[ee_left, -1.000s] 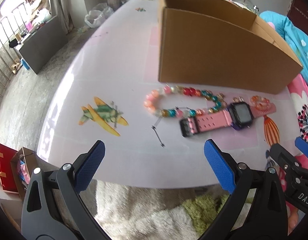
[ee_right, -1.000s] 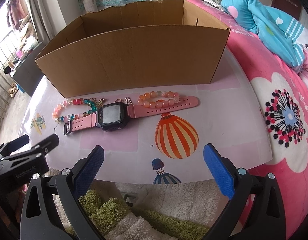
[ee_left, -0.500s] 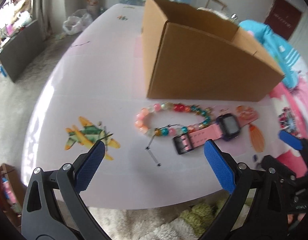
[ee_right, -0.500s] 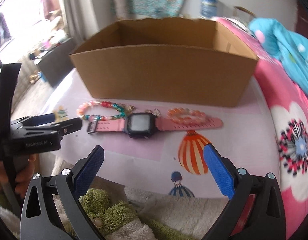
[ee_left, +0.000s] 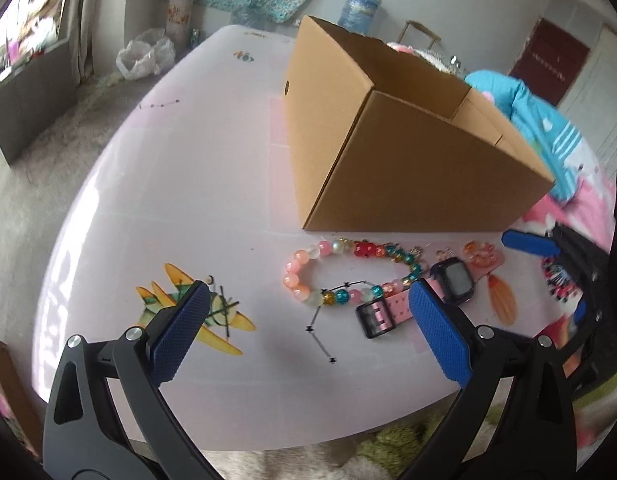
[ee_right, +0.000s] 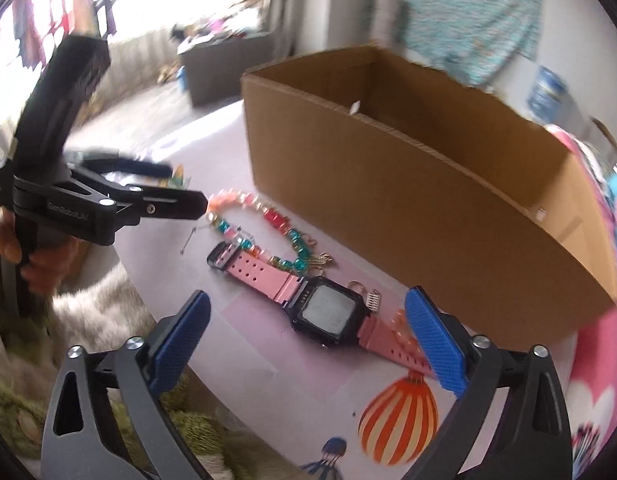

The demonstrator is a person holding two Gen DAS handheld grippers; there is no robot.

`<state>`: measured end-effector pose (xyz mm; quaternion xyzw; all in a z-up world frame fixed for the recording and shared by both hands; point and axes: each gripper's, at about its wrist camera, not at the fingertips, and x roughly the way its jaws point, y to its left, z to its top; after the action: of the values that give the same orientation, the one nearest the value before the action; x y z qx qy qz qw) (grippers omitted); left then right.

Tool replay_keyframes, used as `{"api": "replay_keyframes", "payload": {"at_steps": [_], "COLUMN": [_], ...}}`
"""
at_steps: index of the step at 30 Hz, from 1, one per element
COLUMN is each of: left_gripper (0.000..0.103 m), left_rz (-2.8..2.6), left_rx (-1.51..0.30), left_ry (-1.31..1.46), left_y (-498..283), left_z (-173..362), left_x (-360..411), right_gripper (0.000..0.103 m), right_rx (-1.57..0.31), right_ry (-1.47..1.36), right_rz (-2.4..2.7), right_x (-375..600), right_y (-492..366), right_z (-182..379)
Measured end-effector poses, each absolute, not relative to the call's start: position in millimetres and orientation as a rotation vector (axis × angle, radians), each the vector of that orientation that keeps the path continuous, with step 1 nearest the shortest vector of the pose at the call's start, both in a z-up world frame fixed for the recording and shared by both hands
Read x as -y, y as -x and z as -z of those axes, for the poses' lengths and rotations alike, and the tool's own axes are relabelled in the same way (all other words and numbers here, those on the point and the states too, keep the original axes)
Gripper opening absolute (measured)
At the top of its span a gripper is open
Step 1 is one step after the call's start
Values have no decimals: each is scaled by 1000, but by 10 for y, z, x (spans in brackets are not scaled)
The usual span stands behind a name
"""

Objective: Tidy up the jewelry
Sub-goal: 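Move the left tool to the pink watch and close it on the strap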

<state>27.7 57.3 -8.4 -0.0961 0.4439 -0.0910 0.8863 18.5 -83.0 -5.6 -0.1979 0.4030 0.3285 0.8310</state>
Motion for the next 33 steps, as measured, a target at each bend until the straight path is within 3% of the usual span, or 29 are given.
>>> {"api": "replay_keyframes", "payload": {"at_steps": [4, 7, 9, 10, 12, 16, 20, 33], "left_gripper": [96, 92, 73, 71, 54, 42, 40, 40], "left_rz": [219, 259, 301, 313, 354, 414, 445, 450], "left_rx": [-911, -880, -872, -877, -889, -891, -877, -923], "left_ry": [101, 10, -54, -73, -110, -162, -189, -385], "left_y": [-229, -147, -89, -65, -39, 27, 58, 114], "left_z": [42, 4, 1, 14, 59, 98, 91, 194], "left_x": [-506, -367, -259, -233, -149, 7, 108, 381], "right_gripper": [78, 76, 76, 76, 76, 72, 54, 53], "right_rx": [-906, -932, -949, -957, -964, -990, -1016, -1114], "right_ry": [489, 543, 584, 599, 627, 607, 571, 483], "right_rz": [-749, -767, -764, -766, -777, -801, -816, -904], "right_x": [783, 756, 745, 741, 701, 735, 833, 1188], "right_y": [-270, -313, -332, -345, -331, -326, -378, -225], "right_z": [173, 234, 283, 303, 339, 337, 308, 275]}}
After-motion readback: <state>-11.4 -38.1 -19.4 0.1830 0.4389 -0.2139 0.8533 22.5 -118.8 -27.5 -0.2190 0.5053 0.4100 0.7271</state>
